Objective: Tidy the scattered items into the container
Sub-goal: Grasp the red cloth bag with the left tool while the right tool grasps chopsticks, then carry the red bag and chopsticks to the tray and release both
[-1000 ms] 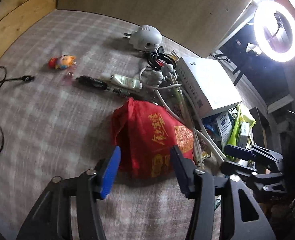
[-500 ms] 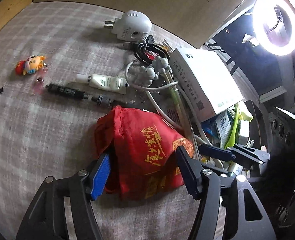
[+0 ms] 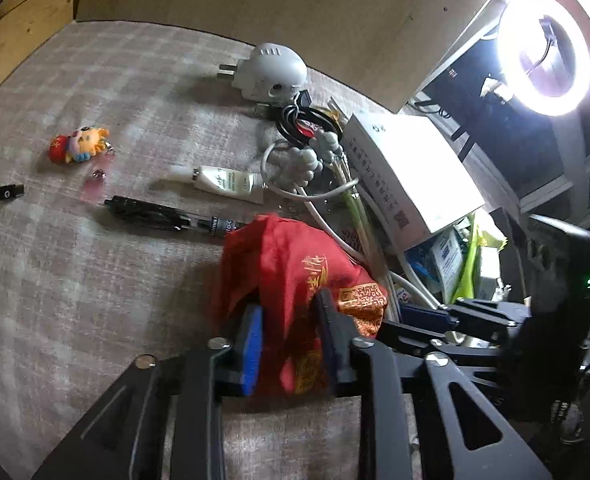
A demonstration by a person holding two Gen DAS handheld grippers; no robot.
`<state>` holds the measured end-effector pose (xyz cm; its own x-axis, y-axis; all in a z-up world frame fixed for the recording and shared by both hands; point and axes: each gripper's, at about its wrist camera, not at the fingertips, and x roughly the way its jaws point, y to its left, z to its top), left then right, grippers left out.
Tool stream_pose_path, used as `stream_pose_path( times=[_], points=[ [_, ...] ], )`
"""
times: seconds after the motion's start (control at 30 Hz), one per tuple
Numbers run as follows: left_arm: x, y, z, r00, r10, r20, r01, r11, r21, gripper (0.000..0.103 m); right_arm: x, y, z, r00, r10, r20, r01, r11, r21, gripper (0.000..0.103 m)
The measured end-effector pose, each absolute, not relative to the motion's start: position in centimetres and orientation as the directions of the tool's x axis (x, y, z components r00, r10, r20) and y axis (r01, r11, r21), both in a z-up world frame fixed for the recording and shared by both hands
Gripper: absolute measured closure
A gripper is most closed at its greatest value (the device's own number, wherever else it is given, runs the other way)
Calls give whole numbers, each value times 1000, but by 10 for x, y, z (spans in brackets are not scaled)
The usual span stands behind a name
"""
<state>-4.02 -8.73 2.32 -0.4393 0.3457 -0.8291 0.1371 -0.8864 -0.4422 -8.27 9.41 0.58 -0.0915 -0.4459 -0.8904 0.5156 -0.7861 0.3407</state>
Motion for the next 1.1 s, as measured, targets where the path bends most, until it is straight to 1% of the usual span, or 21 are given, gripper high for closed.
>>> stream_pose_path(
  times=[0.03,0.2,0.37,0.57,0.73,0.87,1.1],
  points=[
    [-40,-87,24,-442,342,-829,141,-886,-441,102,-82,94,5,-89,-441,-893,515,-788,338,94],
    [-35,-88,24,-449,352,-821,141,-880,-454,102,-76,93,1,-79,-431,-899,518,-788,332,96],
    [-30,-81,29,-458,330,-826,128,-894,-428,103,-71,99,3,-69,-445,-893,499,-790,356,97],
    [-18,-84,42,-480,369,-796,129,-868,-480,103,-55,119,10,-68,-473,-879,478,-788,387,97],
    [-7,-82,62,-511,350,-785,119,-876,-468,103,-46,140,26,-112,-506,-855,457,-790,408,97],
    [-2,-75,80,-536,345,-771,111,-876,-469,103,-41,152,45,-154,-518,-841,471,-787,398,97],
    [0,-38,115,-578,330,-746,52,-898,-438,103,-37,196,76,-222,-544,-809,463,-789,403,97]
  ],
)
